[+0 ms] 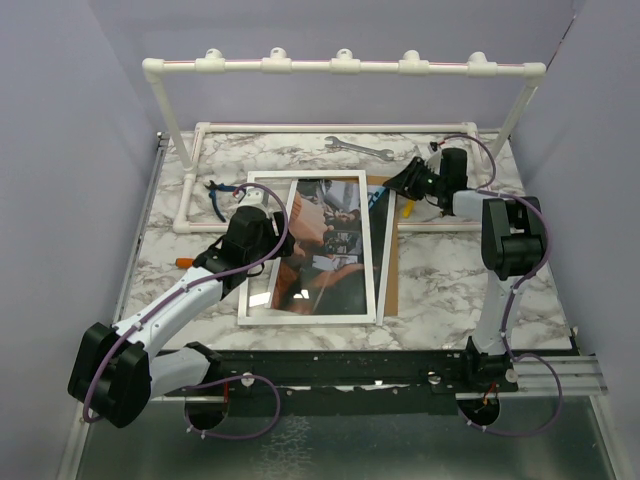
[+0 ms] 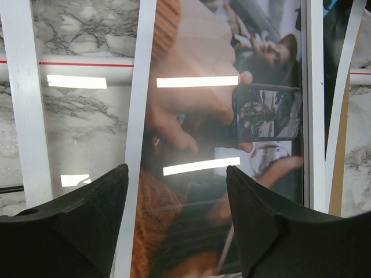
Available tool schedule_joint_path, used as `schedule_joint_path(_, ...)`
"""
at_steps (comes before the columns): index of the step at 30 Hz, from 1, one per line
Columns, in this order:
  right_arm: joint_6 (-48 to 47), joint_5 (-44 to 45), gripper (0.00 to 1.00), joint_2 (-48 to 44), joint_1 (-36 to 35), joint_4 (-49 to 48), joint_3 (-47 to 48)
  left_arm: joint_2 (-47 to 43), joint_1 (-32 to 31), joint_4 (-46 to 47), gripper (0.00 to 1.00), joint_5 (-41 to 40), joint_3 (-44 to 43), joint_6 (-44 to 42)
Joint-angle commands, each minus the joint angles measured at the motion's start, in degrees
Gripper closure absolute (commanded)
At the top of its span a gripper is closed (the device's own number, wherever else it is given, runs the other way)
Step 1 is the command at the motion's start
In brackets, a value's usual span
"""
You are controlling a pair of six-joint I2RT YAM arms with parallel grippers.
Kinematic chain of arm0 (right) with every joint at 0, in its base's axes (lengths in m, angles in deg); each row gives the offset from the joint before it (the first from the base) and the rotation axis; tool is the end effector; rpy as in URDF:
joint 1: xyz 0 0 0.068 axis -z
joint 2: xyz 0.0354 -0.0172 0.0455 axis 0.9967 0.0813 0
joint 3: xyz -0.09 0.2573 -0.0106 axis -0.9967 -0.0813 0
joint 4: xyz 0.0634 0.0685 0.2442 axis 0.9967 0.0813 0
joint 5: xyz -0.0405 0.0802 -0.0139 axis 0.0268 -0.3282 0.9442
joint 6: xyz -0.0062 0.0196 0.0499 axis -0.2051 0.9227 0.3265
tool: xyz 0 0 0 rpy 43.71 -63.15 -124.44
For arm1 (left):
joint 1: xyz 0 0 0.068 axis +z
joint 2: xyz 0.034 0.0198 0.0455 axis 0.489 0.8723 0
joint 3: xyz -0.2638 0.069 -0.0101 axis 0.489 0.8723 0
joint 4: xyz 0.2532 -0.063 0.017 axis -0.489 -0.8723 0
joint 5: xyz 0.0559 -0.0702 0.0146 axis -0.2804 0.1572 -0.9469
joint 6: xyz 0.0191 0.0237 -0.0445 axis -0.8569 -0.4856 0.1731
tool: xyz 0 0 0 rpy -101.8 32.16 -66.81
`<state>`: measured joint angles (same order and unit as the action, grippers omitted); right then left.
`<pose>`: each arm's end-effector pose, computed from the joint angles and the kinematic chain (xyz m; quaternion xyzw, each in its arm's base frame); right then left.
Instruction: Take the photo out of the frame
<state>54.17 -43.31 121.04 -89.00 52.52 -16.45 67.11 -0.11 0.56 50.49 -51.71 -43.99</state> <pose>0.4460 0.0495 0.1574 0.0897 0.8306 0.4178 0.3572 0.2167 -0.1170 0.2418 -0.0276 0.8797 -0.1846 0.4374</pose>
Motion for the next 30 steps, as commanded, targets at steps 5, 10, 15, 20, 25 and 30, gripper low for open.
schedule_joint_path(5,1.87,-8.1,0.65,0.22,0.19,-2.67,-2.92,-0.75,-0.21,-0.05,0.31,-0.33,-0.96,-0.65)
schedule_joint_path(10,2.46,-9.82,0.66,-0.88,0.23,-3.43,-5.86,-0.71,-0.21,0.0,0.31,0.06,-0.88,-0.52)
schedule_joint_path(15,4.25,-12.08,0.69,-1.93,0.23,-6.47,-10.08,-0.68,-0.18,0.02,0.31,-0.08,-0.67,-0.22)
schedule_joint_path(20,5.34,-13.37,0.75,-1.33,0.16,-8.72,-11.82,-1.09,-0.14,0.28,0.31,-0.2,-0.35,0.06)
schedule_joint_path(25,5.81,-13.94,0.91,-1.91,0.15,-9.39,-11.69,-1.45,-0.15,0.29,0.31,-0.37,-0.02,0.02)
schedule_joint_path(30,3.99,-12.67,0.99,-5.1,0.23,-5.55,-10.97,-1.7,-0.15,0.28,0.31,-0.4,0.64,0.22)
